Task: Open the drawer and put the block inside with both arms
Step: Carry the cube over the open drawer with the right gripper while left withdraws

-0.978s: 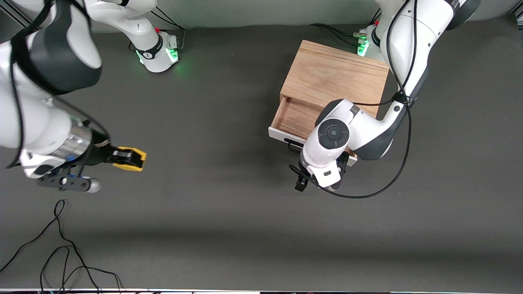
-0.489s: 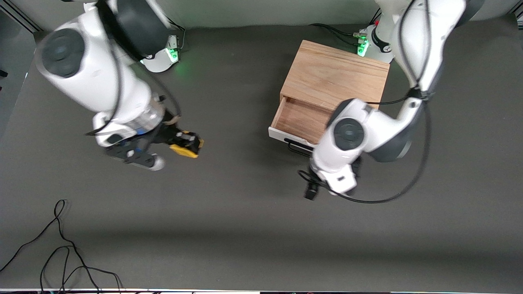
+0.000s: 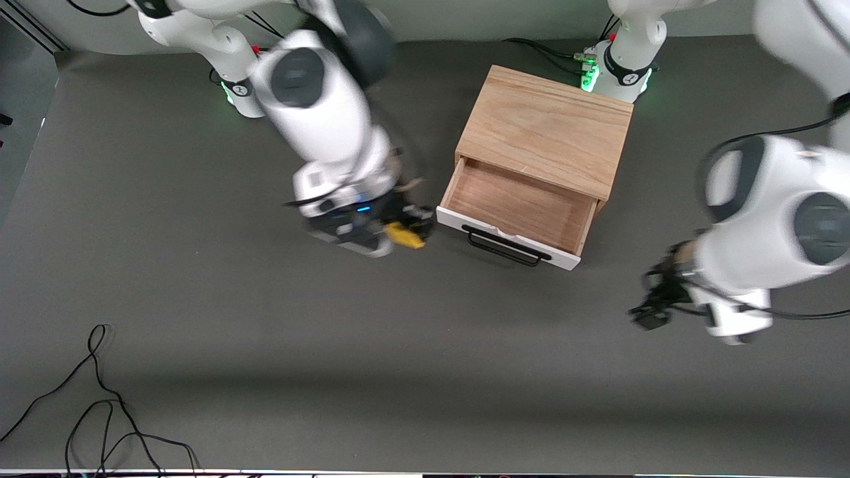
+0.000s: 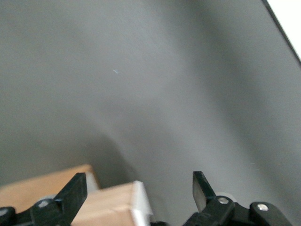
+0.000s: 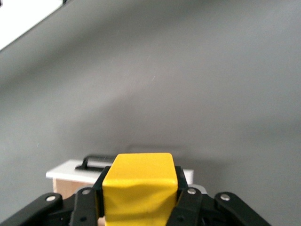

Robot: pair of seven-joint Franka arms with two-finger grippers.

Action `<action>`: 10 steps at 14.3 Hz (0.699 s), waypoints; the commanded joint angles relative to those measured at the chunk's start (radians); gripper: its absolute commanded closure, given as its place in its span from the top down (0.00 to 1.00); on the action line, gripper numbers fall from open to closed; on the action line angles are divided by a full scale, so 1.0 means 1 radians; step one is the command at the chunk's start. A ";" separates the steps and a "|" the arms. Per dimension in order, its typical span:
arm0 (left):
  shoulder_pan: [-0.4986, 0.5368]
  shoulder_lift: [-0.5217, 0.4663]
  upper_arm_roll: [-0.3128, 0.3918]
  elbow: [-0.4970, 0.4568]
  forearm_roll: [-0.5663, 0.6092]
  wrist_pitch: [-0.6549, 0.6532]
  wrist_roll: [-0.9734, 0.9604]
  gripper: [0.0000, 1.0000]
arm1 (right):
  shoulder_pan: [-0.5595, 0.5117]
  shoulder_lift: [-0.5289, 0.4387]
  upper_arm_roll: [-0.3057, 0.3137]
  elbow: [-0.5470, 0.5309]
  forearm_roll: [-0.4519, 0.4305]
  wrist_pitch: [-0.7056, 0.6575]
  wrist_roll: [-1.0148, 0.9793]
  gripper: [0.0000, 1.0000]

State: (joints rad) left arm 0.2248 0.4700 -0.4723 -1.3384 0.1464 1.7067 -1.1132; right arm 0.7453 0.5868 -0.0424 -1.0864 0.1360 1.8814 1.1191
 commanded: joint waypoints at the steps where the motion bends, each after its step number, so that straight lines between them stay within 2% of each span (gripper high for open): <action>1: 0.103 -0.101 -0.006 -0.077 -0.025 -0.077 0.305 1.00 | 0.100 0.089 -0.011 0.036 -0.009 0.050 0.056 0.02; 3: 0.164 -0.189 -0.008 -0.166 -0.033 -0.087 0.508 1.00 | 0.164 0.125 -0.011 0.028 -0.010 0.054 0.060 0.02; 6: 0.250 -0.307 -0.003 -0.273 -0.080 -0.091 0.819 1.00 | 0.204 0.166 -0.011 0.022 -0.012 0.053 0.099 0.02; 10: 0.278 -0.407 0.010 -0.359 -0.087 -0.070 1.045 1.00 | 0.229 0.209 -0.011 0.020 -0.024 0.053 0.113 0.02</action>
State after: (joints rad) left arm 0.4838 0.1570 -0.4696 -1.5973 0.0814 1.6041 -0.1737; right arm 0.9598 0.7715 -0.0445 -1.0869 0.1323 1.9383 1.1994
